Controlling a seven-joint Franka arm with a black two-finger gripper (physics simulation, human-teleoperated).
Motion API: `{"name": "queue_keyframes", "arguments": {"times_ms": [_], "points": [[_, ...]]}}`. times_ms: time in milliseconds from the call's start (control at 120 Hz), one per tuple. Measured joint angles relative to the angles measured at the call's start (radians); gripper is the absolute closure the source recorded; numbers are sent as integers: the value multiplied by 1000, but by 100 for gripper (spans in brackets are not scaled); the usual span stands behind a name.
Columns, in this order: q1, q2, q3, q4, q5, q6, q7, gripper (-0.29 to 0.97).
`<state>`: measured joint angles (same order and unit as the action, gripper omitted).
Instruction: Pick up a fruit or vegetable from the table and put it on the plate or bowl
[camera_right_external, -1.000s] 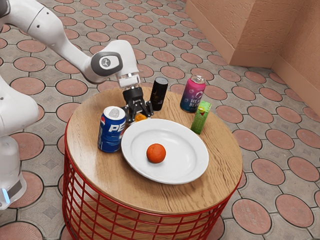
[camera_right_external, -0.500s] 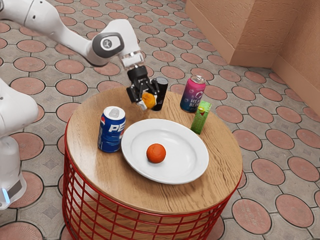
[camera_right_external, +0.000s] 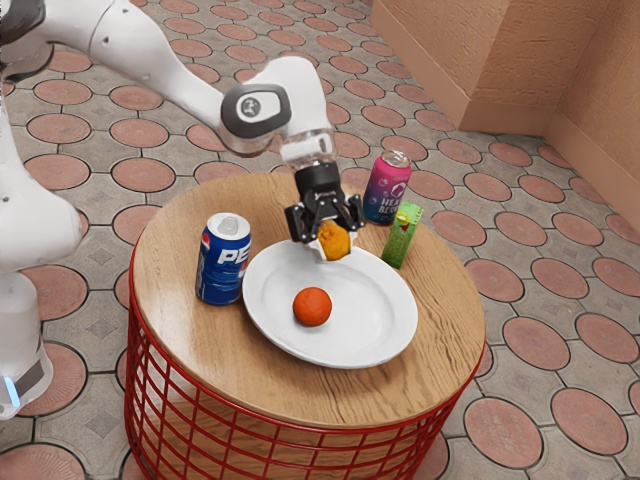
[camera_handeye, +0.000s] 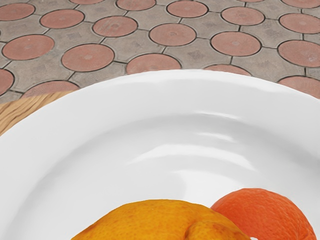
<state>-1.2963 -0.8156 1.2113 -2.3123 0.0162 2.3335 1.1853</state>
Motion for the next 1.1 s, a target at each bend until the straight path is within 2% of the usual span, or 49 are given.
{"name": "queue_keyframes", "arguments": {"times_ms": [283,442,567,708,742,775,817,850,900,958,992,1025,1050,1100], "points": [[-96,26,77,7,6,47,-22,36],[-120,29,89,13,8,73,-31,35],[-138,40,105,15,5,82,-33,16],[-155,51,110,54,24,82,-35,6],[-193,58,105,154,39,38,-36,4],[-260,89,82,335,80,-51,-37,3],[-343,206,12,620,190,-231,-41,3],[-373,302,-35,764,281,-377,-43,2],[-365,374,-91,869,399,-571,-40,2],[-354,385,-61,909,483,-730,-24,1],[-348,399,-4,912,496,-778,-13,1],[-319,452,81,891,473,-798,2,1],[-224,539,124,846,421,-793,17,1],[-55,683,153,768,310,-770,51,0]]}}
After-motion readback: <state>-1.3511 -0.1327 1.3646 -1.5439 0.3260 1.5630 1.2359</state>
